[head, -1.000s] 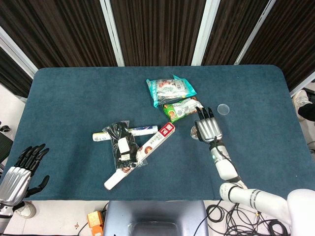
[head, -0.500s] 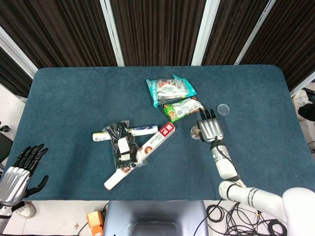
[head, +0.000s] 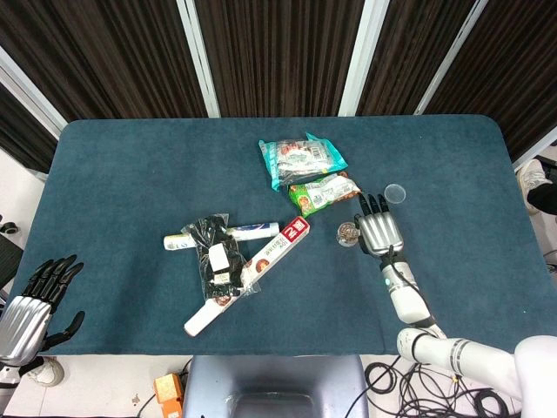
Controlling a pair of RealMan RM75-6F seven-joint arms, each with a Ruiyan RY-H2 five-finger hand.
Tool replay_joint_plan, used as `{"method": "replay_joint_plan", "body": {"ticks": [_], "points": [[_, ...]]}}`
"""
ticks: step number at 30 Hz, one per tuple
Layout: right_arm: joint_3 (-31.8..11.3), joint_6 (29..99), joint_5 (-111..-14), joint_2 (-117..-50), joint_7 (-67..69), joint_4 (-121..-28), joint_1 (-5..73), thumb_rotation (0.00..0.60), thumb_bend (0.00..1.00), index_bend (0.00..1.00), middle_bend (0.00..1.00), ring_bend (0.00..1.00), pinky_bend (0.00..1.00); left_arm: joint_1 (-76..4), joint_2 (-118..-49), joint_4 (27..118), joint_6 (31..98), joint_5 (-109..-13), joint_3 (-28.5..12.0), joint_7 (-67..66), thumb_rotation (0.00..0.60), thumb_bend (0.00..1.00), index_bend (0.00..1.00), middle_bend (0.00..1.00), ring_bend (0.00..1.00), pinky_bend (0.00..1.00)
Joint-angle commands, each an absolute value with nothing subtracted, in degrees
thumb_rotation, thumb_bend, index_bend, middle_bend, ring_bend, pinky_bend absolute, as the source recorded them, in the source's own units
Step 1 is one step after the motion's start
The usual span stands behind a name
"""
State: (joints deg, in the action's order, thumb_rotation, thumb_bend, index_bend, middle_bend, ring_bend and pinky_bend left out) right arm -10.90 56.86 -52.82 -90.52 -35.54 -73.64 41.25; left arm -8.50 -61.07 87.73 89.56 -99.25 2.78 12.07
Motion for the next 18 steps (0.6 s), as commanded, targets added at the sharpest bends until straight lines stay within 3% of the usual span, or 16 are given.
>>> {"method": "replay_joint_plan", "body": {"ticks": [1,8,18], "points": [[-9.3,59.1,-55.3,-87.1,-32.0,-75.7,38.2,0.6,0.36,0.48,0.0,0.0,0.0,-8.6,-61.1,87.8,89.4,-99.5,2.9,11.9,0.6,0.4,0.0,0.0,0.0,0.04],[-8.4,56.2,-54.0,-85.7,-27.7,-71.8,36.0,0.6,0.35,0.47,0.0,0.0,0.0,-8.8,-61.4,88.3,88.8,-99.9,3.2,10.6,0.6,0.4,0.0,0.0,0.0,0.04],[-7.2,51.8,-54.1,-91.0,-26.2,-63.0,36.3,0.6,0.35,0.48,0.0,0.0,0.0,-8.8,-61.2,88.1,88.9,-99.6,3.0,11.3,0.6,0.4,0.0,0.0,0.0,0.04]]}}
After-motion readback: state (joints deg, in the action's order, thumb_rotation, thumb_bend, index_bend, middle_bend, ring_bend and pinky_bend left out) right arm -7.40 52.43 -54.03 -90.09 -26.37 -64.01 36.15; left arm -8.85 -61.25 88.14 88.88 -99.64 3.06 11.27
